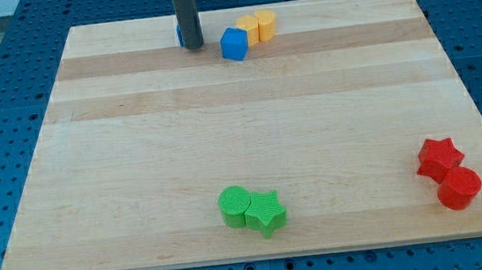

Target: Move the yellow heart down a bit

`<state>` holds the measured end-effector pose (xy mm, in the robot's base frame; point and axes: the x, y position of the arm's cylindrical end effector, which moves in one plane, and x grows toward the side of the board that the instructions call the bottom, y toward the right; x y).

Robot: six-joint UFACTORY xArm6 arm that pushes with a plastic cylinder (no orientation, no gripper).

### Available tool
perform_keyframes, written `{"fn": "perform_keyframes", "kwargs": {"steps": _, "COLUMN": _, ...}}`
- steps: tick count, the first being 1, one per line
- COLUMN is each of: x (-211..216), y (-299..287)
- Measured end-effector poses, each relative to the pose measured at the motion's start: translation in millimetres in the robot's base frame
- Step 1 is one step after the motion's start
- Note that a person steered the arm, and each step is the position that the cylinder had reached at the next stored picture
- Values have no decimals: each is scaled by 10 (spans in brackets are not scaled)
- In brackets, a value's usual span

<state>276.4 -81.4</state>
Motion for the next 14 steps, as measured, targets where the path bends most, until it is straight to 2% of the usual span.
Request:
{"fn": "perform_keyframes", "kwargs": {"steps": 1, "x": 513, "y": 0}}
{"fn": "perform_keyframes", "kwargs": {"steps": 2, "x": 867, "y": 299}}
{"fn": "perform_keyframes", "kwargs": {"steps": 3, "x": 667, "y": 938}}
{"fn": "perform_keyframes", "kwargs": {"steps": 4, "x": 243, "y": 1290}}
{"fn": "perform_keyframes", "kwargs": {"steps": 5, "x": 30, "y": 1319}}
{"fn": "perform_keyframes", "kwargs": {"steps": 7, "x": -79, "y": 1319}}
{"fn": "perform_keyframes", "kwargs": {"steps": 8, "x": -149, "y": 1577}}
{"fn": "perform_keyframes", "kwargs": {"steps": 10, "x": -724, "y": 1755}}
{"fn": "perform_keyframes", "kwargs": {"steps": 14, "x": -677, "y": 1432}}
